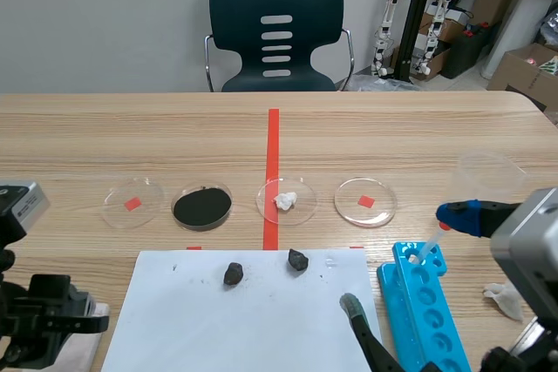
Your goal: Rub the mineral on the streak plate below the first streak
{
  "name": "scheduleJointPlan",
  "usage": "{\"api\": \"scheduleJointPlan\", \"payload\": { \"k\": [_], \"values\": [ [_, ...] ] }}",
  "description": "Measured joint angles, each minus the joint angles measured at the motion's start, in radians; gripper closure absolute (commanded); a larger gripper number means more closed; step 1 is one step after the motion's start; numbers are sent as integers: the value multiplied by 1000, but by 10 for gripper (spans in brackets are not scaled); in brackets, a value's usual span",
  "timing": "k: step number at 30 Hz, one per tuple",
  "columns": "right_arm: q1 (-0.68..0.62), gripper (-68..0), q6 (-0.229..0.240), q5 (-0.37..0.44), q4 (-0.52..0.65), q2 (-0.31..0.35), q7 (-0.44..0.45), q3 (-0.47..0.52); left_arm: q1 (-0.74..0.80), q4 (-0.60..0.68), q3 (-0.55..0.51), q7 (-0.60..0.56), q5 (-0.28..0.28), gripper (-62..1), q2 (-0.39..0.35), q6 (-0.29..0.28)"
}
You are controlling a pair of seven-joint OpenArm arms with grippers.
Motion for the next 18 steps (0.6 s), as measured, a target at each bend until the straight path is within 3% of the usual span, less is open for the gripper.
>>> {"api": "scheduleJointPlan", "payload": {
  "k": [3,9,14,18],
  "values": [
    [0,-679,0,0,0,0,0,0,1,0,-42,114,-7,-116,0,24],
    [0,-679,0,0,0,0,0,0,39,0,-99,195,-77,-116,-19,25],
    [0,-679,0,0,0,0,0,0,55,0,-97,188,-124,-116,-48,33],
    [0,-679,0,0,0,0,0,0,39,0,-63,187,-122,-116,-57,84]
  ]
}}
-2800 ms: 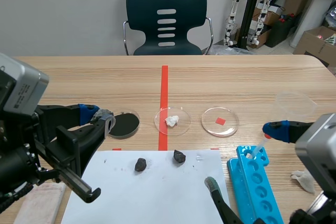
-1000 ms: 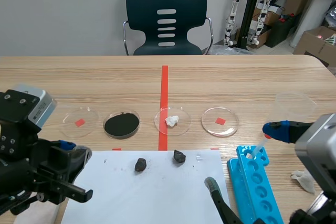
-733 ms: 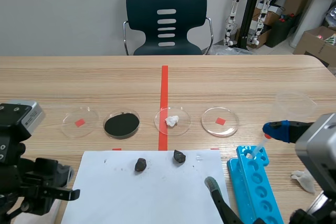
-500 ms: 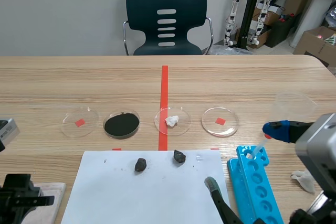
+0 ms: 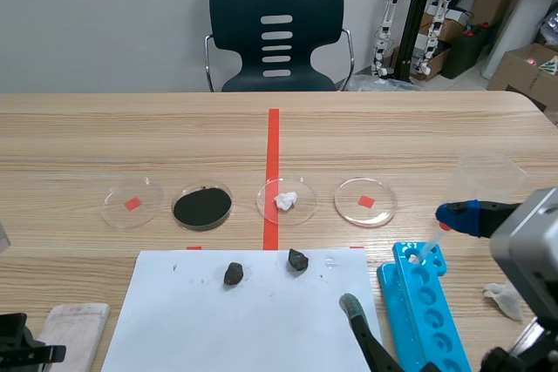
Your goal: Rub the mineral on the streak plate below the first streak
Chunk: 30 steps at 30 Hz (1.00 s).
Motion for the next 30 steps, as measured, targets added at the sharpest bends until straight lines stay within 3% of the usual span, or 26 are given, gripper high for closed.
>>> {"api": "scheduleJointPlan", "payload": {
  "k": [3,10,19,30],
  "values": [
    [0,-679,0,0,0,0,0,0,-19,-3,54,-9,-1,-116,-13,59],
    [0,-679,0,0,0,0,0,0,-63,-56,92,-19,0,-116,-14,96],
    [0,-679,0,0,0,0,0,0,-109,-185,92,1,0,-116,-14,105],
    [0,-679,0,0,0,0,0,0,-148,-249,90,32,0,-116,-13,105]
  ]
}}
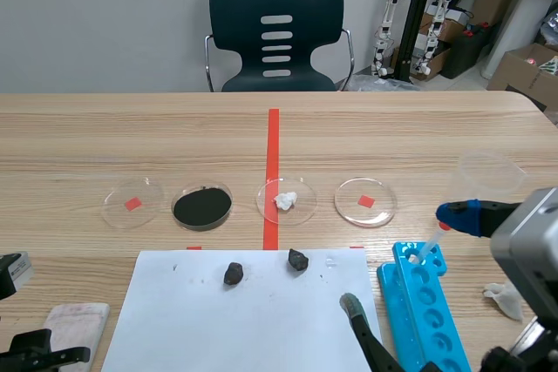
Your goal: Rub the mineral on the streak plate below the first streak
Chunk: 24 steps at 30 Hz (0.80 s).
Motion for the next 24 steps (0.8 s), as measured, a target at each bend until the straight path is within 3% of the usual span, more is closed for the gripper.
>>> {"api": "scheduleJointPlan", "payload": {
  "k": [6,20,24],
  "values": [
    [0,-679,0,0,0,0,0,0,0,0,-1,0,13,-115,0,-3],
    [0,-679,0,0,0,0,0,0,0,8,6,-10,125,-115,17,-11],
    [0,-679,0,0,0,0,0,0,0,6,4,-3,224,-115,13,0]
  ]
}}
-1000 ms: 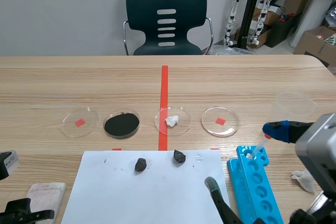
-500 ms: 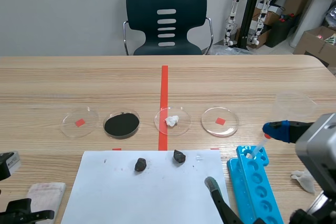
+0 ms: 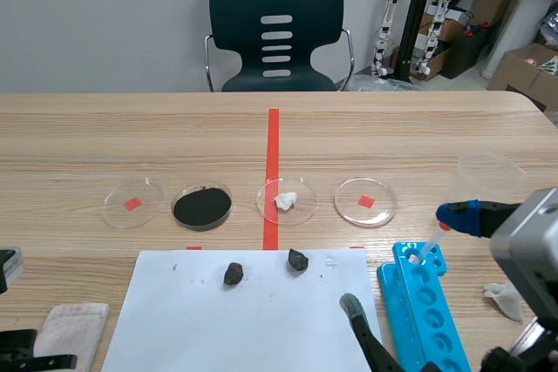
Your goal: Rub the mineral on the streak plate below the first streak
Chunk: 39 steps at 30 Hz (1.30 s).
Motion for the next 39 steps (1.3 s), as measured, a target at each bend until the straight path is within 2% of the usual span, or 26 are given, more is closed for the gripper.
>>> {"api": "scheduleJointPlan", "payload": {
  "k": [4,7,11,13,16,21,24,31,36,38,39],
  "values": [
    [0,-679,0,0,0,0,0,0,0,-2,-1,3,5,-115,-2,0],
    [0,-679,0,0,0,0,0,0,0,-2,-1,2,-18,-115,-2,2],
    [0,-679,0,0,0,0,0,0,0,-3,5,-27,-112,-115,-13,6],
    [0,-679,0,0,0,0,0,0,0,-3,18,-38,-132,-115,-13,-1],
    [0,-679,0,0,0,0,0,0,0,-4,32,-72,-226,-115,-18,-17],
    [0,-679,-3,0,0,0,0,3,-2,-3,51,-84,-236,-115,-15,-20],
    [0,-679,-3,0,0,0,0,5,-3,-3,51,-79,-222,-115,-15,-26],
    [0,-679,-3,0,0,0,0,5,-11,7,62,-16,-89,-115,1,-6],
    [0,-679,-3,0,0,0,0,5,-11,10,63,-6,-51,-115,5,-7],
    [0,-679,-3,0,0,0,0,5,-11,11,64,7,-14,-115,5,-5],
    [0,-679,-3,0,0,0,0,5,-10,11,65,15,6,-115,4,14]
  ]
}}
